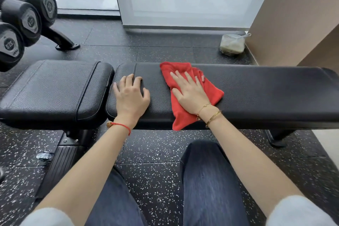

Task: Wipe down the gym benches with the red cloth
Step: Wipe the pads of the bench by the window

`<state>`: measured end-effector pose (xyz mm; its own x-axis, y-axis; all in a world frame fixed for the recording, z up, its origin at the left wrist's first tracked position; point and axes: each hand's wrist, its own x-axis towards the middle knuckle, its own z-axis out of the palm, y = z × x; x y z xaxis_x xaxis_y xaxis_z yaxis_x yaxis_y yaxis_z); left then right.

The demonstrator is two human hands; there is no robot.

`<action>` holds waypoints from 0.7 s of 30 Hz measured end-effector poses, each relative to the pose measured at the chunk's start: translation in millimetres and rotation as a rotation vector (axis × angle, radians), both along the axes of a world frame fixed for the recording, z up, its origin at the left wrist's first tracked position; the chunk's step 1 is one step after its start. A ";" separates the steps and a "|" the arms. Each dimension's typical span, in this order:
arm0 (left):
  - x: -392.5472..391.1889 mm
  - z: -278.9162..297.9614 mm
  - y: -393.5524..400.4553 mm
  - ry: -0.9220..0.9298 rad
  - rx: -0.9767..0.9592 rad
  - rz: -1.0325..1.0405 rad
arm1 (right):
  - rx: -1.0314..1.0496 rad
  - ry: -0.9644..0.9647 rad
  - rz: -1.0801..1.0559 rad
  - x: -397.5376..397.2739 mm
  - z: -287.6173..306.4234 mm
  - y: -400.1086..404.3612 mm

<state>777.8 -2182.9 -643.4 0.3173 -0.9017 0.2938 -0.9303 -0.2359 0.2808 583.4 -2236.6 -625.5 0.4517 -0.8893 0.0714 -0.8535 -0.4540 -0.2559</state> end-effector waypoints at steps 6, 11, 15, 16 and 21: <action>-54.3 9.1 -8.5 -0.004 0.039 -0.084 | -0.021 -0.026 -0.130 -62.7 -4.0 3.1; -107.3 8.0 -25.7 0.037 0.070 -0.179 | 0.017 -0.009 -0.313 -88.1 -2.9 -39.6; -121.9 2.9 -30.7 0.028 0.076 -0.178 | 0.070 0.009 -0.339 -86.4 3.4 -64.0; -122.3 2.0 -31.2 0.025 0.070 -0.170 | 0.066 0.014 -0.309 -86.9 4.0 -62.7; -121.9 -1.1 -32.5 0.022 0.023 -0.159 | -0.005 -0.028 -0.113 -113.0 -2.8 -23.5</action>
<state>655.9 -2215.4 -644.6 0.1761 -0.9474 0.2674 -0.9501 -0.0926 0.2978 470.4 -2260.1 -628.3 0.3464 -0.9340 0.0874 -0.8917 -0.3568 -0.2785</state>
